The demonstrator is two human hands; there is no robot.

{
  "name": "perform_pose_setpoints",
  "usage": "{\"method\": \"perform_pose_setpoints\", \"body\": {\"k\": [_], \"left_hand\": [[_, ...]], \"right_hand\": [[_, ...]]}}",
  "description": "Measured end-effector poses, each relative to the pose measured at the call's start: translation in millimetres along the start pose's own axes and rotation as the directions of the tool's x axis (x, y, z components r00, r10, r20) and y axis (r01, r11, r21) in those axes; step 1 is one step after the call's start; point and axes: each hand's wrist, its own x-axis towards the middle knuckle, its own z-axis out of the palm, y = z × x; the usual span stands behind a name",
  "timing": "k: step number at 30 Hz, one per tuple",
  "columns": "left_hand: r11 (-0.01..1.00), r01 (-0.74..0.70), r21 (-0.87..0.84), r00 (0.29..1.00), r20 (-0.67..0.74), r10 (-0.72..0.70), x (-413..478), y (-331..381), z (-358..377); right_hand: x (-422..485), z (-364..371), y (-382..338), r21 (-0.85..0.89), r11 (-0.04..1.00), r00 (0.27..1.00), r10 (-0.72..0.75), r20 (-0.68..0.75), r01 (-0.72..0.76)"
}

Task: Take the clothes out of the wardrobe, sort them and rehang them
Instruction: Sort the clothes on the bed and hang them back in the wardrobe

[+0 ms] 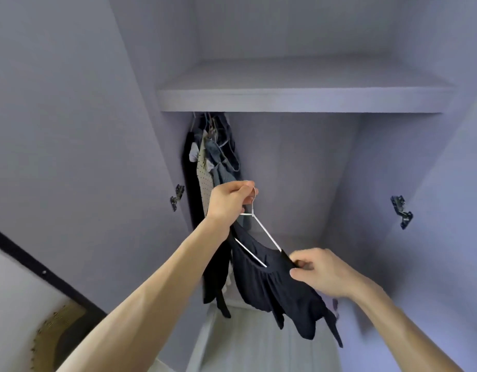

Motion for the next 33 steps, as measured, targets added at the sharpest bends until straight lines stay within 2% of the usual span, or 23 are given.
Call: {"method": "perform_pose_setpoints", "body": {"k": [3, 5, 6, 7, 8, 9, 11, 13, 15, 19, 23, 29, 33], "left_hand": [[0.999, -0.013, 0.052, 0.996, 0.09, 0.008, 22, 10, 4], [0.962, -0.119, 0.247, 0.983, 0.162, 0.08, 39, 15, -2], [0.891, -0.198, 0.408, 0.972, 0.198, 0.125, 48, 15, -9], [0.763, -0.273, 0.586, 0.96, 0.215, 0.178, 57, 15, -18], [0.583, -0.318, 0.748, 0.946, 0.209, 0.247, 68, 13, -29], [0.383, -0.317, 0.868, 0.926, 0.196, 0.323, 78, 12, -42], [0.046, -0.216, 0.975, 0.897, 0.179, 0.405, 97, 13, -71], [-0.149, -0.096, 0.984, 0.892, 0.151, 0.425, 116, 18, -101], [-0.265, 0.032, 0.964, 0.881, 0.099, 0.463, 135, 24, -129], [-0.375, 0.251, 0.892, 0.802, 0.026, 0.597, 162, 26, -181], [-0.542, 0.304, 0.784, 0.753, 0.15, 0.64, 177, 2, -209], [-0.556, 0.35, 0.754, 0.669, 0.215, 0.712, 190, -5, -218], [-0.585, 0.392, 0.71, 0.657, 0.228, 0.718, 193, -4, -217]], "right_hand": [[7, 0, -3, 0.218, 0.976, 1.0, 0.025, 0.015, -0.027], [19, -2, -1, 0.283, 0.959, 0.998, 0.038, -0.043, -0.024], [26, -3, -2, 0.31, 0.95, 0.997, 0.044, -0.064, -0.022], [35, -4, -1, 0.343, 0.939, 0.995, 0.056, -0.079, -0.026], [45, -6, -1, 0.377, 0.926, 0.993, 0.071, -0.094, -0.031], [56, -8, -1, 0.398, 0.917, 0.99, 0.09, -0.11, -0.04], [83, -14, -3, 0.409, 0.911, 0.983, 0.113, -0.142, -0.046], [116, -21, -4, 0.407, 0.913, 0.976, 0.12, -0.182, -0.036], [153, -30, -7, 0.389, 0.921, 0.966, 0.126, -0.224, -0.03], [226, -56, -22, 0.414, 0.91, 0.954, 0.122, -0.272, 0.001], [292, -78, -42, 0.416, 0.907, 0.937, 0.084, -0.339, 0.069], [381, -93, -69, 0.405, 0.911, 0.902, 0.108, -0.419, 0.079], [423, -100, -82, 0.419, 0.904, 0.912, 0.102, -0.398, 0.082]]}}
